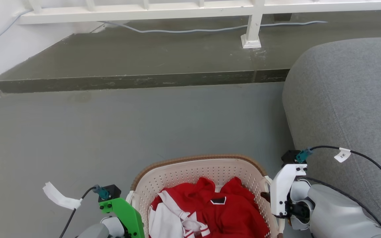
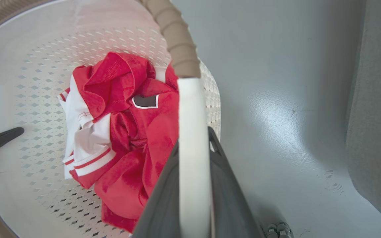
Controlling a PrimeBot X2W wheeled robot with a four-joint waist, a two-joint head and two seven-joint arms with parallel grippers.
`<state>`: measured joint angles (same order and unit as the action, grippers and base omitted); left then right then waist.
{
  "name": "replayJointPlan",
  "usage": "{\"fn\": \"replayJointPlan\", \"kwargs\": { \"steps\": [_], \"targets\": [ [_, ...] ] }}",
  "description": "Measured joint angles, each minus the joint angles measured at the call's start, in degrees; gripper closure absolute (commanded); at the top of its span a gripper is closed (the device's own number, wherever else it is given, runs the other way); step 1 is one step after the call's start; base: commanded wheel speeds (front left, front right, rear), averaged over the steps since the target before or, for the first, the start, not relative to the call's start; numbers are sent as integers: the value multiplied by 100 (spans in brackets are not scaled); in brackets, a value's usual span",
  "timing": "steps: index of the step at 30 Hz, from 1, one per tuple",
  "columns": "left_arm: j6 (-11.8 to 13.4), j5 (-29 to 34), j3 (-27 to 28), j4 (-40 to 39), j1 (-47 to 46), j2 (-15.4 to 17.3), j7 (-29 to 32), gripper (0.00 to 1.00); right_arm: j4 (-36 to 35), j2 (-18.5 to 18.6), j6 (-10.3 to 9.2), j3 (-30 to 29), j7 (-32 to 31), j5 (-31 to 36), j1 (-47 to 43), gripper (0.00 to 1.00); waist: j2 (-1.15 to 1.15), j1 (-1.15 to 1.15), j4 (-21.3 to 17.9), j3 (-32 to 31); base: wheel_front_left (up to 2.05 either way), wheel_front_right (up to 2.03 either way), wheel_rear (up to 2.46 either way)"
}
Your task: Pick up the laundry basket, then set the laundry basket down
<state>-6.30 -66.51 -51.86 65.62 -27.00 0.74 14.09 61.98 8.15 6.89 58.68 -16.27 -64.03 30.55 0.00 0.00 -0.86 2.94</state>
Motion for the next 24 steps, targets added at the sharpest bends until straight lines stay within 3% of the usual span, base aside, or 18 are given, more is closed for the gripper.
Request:
{"fn": "replayJointPlan", "kwargs": {
  "steps": [24],
  "targets": [
    [0, -49, -116, -7, -1, 8, -60, 100, 0, 18, 0, 104, 8, -49, 19, 100, 0, 0, -22, 93, 0, 0, 0]
  ]
}}
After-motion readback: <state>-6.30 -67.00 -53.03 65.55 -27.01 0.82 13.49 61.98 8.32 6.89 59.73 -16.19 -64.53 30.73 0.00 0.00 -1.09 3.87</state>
